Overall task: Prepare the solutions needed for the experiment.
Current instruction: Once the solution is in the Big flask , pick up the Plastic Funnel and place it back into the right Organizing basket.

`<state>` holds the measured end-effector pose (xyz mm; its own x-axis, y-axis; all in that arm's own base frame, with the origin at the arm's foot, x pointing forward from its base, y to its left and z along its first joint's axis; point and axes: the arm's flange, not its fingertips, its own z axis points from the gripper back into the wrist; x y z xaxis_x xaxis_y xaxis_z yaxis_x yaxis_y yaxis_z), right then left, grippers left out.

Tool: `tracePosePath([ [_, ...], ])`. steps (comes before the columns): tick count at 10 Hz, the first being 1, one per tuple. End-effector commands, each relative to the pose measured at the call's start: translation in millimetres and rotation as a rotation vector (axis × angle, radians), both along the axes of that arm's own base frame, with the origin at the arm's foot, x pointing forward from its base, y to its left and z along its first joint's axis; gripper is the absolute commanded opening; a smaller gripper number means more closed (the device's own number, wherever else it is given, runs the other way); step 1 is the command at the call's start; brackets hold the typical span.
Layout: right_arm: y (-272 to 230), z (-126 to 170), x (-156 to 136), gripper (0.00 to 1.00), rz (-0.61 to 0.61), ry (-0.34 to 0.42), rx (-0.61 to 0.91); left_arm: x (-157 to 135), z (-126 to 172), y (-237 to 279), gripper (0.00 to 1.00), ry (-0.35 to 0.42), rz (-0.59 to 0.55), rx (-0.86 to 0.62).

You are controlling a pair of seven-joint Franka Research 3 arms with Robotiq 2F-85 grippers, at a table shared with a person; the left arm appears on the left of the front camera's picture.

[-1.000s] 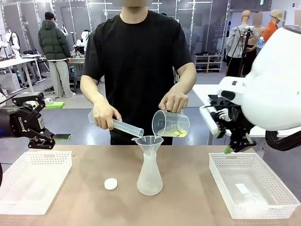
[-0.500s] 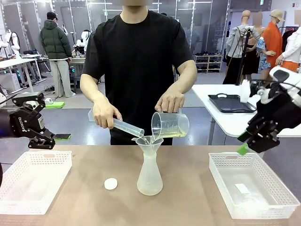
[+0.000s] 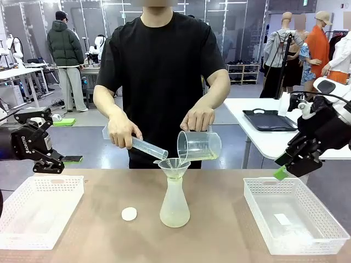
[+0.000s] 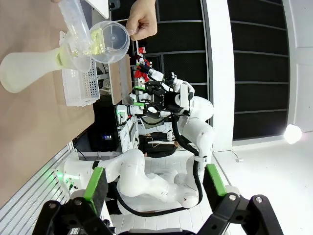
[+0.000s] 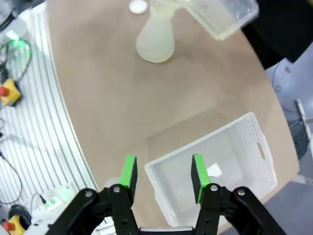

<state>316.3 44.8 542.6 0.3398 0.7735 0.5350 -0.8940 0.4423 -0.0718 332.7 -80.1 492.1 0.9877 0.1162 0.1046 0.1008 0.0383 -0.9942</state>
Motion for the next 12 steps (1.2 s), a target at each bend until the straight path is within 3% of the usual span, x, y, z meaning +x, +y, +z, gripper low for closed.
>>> tracePosePath([
  [1, 3, -3, 2, 0.57, -0.279, 0.234, 0.313, -1, 1, -1, 1.00, -0.001, -0.008, -0.011],
  [2, 1, -2, -7, 0.57, -0.351, 0.356, 0.492, -1, 1, -1, 1.00, -0.001, -0.008, -0.011],
  [3, 6, -4, -11, 0.57, -0.515, 0.482, 0.648, -1, 1, -1, 1.00, -0.001, -0.008, -0.011],
  [4, 8, -6, -13, 0.57, -0.657, 0.546, 0.932, -1, 1, -1, 1.00, -0.001, -0.008, -0.011],
  [5, 9, -10, -14, 0.57, -0.728, 0.636, 1.045, -1, 1, -1, 1.00, -0.001, -0.008, -0.011],
  [6, 7, -20, -15, 0.57, -0.795, 0.670, 1.165, -1, 1, -1, 1.00, -0.001, -0.008, -0.011],
  [7, 5, -33, -16, 0.57, -0.863, 0.726, 1.243, -1, 1, -1, 1.00, -0.001, -0.008, -0.011],
  [9, 1, -49, -19, 0.57, -0.924, 0.737, 1.348, -1, 1, -1, 1.00, -0.001, -0.008, -0.011],
  [11, 10, -48, -21, 0.57, -0.826, 0.713, 1.393, -1, 1, -1, 1.00, -0.001, -0.008, -0.011],
  [12, -30, -8, 38, 0.57, -0.809, 0.797, 1.197, -1, 1, -1, 1.00, -0.001, -0.008, -0.011],
])
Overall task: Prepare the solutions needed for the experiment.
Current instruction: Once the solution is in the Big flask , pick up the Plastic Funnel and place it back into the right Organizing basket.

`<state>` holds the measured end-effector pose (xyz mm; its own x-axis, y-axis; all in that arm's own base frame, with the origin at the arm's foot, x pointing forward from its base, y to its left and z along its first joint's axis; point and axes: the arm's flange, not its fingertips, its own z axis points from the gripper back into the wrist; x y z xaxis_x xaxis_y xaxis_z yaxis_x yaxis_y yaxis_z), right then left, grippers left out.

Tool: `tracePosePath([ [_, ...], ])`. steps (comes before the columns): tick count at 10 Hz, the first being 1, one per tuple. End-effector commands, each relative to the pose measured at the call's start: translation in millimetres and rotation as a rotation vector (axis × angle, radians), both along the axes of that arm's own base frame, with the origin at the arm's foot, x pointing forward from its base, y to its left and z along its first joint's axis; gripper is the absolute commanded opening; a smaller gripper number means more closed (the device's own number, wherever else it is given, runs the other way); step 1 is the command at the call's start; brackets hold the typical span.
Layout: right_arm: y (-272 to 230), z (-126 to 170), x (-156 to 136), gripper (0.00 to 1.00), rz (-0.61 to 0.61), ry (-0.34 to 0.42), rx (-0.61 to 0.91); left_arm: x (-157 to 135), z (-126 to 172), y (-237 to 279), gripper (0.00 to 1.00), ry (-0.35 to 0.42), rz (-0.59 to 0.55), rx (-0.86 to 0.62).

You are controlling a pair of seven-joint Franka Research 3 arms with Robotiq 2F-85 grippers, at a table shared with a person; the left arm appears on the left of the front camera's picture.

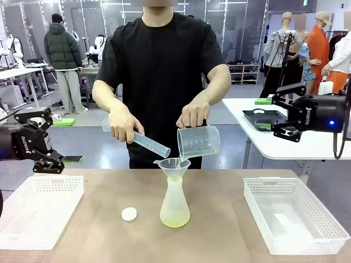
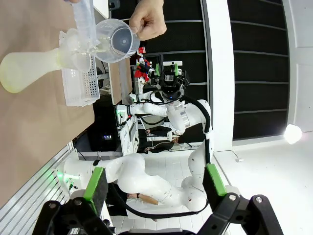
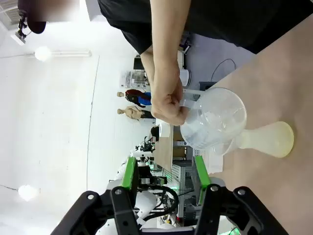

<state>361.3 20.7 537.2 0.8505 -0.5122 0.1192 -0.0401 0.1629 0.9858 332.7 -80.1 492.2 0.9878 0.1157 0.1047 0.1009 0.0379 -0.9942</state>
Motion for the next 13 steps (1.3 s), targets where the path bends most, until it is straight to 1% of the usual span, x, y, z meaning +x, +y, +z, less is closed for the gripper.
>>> tracePosePath([
  [1, -6.2, -2.3, -6.6, 0.57, 0.082, -0.004, -0.089, -0.8, 1.1, -0.7, 1.00, -0.001, -0.007, -0.011],
  [13, -6.2, -2.3, -6.6, 0.57, 0.082, -0.004, -0.089, -0.8, 1.1, -0.7, 1.00, -0.001, -0.007, -0.011],
])
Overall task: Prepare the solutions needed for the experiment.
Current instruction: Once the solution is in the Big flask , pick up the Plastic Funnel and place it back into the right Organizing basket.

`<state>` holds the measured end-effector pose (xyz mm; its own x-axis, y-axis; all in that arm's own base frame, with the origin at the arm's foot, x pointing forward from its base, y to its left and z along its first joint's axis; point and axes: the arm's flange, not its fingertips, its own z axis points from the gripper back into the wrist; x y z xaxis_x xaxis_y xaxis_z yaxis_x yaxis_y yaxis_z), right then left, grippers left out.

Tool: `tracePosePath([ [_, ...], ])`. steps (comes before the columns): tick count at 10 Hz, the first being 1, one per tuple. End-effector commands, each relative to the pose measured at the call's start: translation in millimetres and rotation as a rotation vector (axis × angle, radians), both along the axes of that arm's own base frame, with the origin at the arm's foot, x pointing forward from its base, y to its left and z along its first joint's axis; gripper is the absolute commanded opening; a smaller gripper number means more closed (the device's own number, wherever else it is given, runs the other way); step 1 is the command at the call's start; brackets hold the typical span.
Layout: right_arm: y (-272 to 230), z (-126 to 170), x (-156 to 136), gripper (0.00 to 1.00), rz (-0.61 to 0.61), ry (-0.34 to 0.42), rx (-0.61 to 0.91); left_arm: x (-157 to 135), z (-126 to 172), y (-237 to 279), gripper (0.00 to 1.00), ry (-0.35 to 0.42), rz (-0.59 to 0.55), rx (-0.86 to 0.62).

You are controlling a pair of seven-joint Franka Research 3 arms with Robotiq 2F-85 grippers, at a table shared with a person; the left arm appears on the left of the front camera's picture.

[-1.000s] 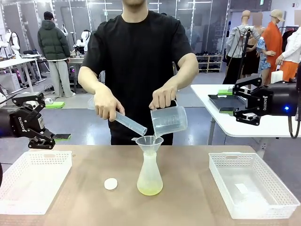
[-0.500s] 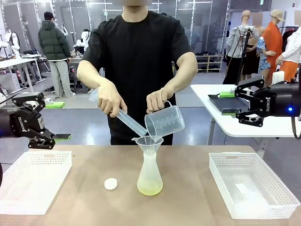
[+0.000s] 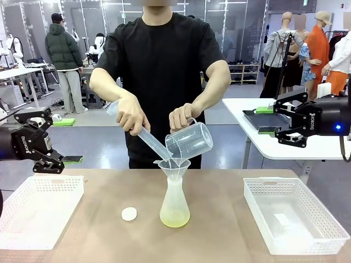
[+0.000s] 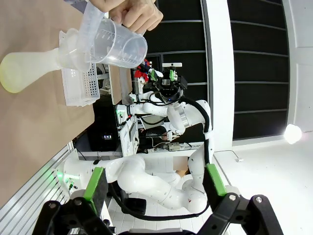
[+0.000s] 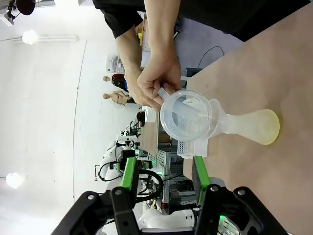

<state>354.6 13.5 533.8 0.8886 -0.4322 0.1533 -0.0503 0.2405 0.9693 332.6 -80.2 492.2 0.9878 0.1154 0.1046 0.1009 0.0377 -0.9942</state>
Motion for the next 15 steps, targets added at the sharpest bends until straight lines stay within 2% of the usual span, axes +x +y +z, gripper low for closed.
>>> tracePosePath([
  [1, 1.0, 1.2, 0.2, 0.57, 0.004, -0.010, -0.005, -0.8, 1.1, -0.7, 1.00, -0.001, -0.007, -0.011],
  [15, 0.6, 1.4, 0.3, 0.57, 0.001, -0.003, -0.015, -0.8, 1.1, -0.7, 1.00, -0.001, -0.007, -0.011],
])
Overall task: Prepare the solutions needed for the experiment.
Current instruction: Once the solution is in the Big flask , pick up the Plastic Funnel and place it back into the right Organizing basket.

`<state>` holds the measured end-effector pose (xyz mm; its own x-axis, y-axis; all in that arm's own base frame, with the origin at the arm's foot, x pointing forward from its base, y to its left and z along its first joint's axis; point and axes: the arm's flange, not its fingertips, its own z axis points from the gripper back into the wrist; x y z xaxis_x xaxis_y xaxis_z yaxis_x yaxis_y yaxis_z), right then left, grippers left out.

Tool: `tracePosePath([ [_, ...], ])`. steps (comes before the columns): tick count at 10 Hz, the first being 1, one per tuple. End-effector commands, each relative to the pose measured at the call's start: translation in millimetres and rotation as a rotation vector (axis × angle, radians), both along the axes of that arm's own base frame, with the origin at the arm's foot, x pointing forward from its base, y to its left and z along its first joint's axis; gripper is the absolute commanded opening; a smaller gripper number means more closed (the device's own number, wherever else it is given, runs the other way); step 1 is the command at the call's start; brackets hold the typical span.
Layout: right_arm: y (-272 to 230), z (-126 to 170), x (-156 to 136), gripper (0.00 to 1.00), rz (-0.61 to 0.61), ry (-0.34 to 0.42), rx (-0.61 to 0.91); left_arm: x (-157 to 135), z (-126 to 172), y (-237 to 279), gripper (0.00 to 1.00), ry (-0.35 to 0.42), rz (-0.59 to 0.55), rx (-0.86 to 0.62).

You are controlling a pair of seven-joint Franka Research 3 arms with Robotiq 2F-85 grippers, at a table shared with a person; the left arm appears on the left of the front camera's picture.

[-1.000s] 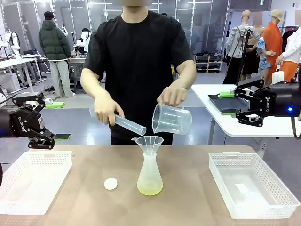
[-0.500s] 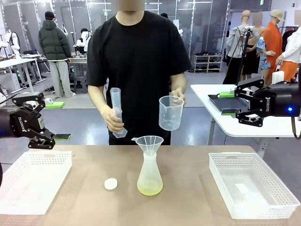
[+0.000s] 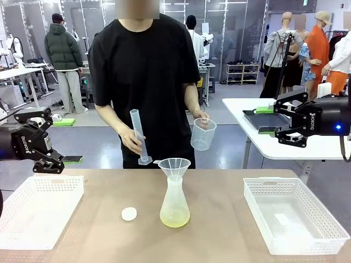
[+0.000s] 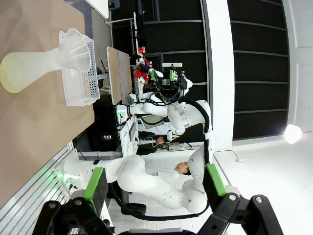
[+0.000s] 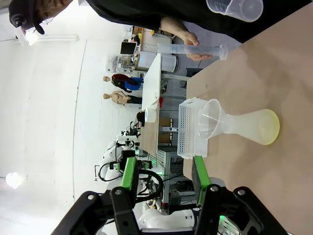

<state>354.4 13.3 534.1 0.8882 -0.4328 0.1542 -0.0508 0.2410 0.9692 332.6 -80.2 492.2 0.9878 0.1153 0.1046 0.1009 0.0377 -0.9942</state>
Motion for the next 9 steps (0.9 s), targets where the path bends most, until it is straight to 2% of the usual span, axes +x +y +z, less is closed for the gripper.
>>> tracePosePath([
  [1, 0, 0, 0, 0.57, 0.000, 0.000, 0.000, -1, 1, -1, 1.00, -0.001, -0.007, -0.011],
  [4, 4, 4, 4, 0.57, 0.015, -0.013, -0.045, -1, 1, -1, 1.00, -0.001, -0.007, -0.011],
  [6, 28, 19, 19, 0.57, 0.050, -0.005, -0.205, -1, 1, -1, 1.00, -0.001, -0.007, -0.011],
  [9, 75, 37, 54, 0.57, 0.180, -0.023, -0.429, -1, 1, -1, 1.00, -0.001, -0.007, -0.011],
])
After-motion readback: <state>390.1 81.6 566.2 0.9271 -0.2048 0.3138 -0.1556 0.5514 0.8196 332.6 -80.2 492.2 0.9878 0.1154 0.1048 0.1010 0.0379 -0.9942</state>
